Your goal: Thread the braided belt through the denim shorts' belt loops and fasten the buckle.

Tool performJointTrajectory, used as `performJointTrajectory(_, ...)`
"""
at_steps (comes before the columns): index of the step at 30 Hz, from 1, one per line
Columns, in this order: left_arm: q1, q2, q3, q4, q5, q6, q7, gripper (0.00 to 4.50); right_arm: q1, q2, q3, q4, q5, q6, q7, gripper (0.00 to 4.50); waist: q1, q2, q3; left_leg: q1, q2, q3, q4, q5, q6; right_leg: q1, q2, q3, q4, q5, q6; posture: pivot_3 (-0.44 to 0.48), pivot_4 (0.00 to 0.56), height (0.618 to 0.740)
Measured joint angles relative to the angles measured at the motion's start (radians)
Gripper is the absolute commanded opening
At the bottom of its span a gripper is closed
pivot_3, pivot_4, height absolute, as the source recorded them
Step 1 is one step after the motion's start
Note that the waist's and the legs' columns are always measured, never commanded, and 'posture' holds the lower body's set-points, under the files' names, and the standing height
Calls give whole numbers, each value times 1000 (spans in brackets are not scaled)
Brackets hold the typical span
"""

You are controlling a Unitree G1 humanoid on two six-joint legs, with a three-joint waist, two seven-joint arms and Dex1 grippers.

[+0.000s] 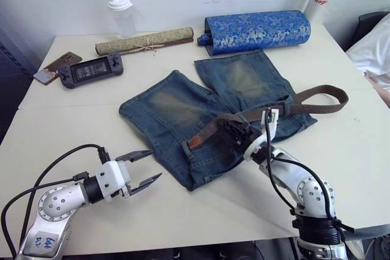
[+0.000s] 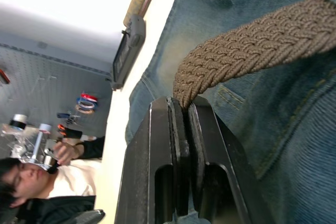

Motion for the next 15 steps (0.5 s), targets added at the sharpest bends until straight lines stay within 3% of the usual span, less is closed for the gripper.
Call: performJointTrajectory(15,-6,0,-1,0,13,7,9,3203,1,16,91,-20,-136,95,51,0,-1,0,0,0,0,0,0,0,-1,0,0,0,0,0,0,0,150,717)
